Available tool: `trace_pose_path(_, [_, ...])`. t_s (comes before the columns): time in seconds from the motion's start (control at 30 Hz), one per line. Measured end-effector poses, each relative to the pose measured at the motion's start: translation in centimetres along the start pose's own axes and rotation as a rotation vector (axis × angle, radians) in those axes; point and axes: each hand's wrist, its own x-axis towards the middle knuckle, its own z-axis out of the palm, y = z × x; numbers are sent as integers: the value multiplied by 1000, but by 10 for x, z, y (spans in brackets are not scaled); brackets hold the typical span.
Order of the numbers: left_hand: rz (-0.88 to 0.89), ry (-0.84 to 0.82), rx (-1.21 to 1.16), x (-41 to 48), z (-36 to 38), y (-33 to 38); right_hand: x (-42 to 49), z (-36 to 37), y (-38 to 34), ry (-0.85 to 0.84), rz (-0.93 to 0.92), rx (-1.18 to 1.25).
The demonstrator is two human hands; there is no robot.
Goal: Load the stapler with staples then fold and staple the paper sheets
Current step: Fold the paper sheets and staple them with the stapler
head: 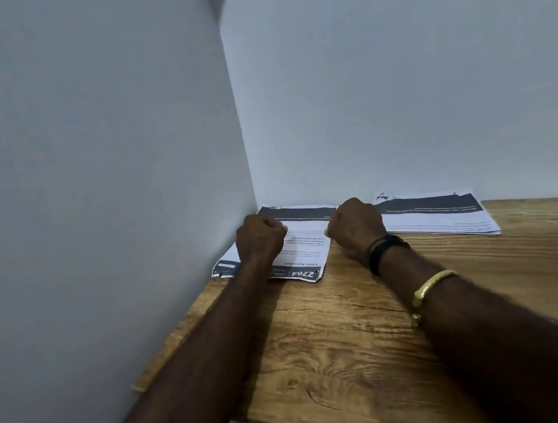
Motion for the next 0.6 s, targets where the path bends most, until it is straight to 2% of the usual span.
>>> trace_pose_path(0.27, [-49, -50, 365, 18, -1, -28, 8, 27, 6, 63, 15, -145])
trace_pose_path(0.37, [-73, -58, 338, 21, 3, -33, 12, 32, 5, 66, 42, -97])
trace_pose_path(0.6, [-28, 171, 136, 27, -6, -36, 19, 27, 1, 1, 94, 128])
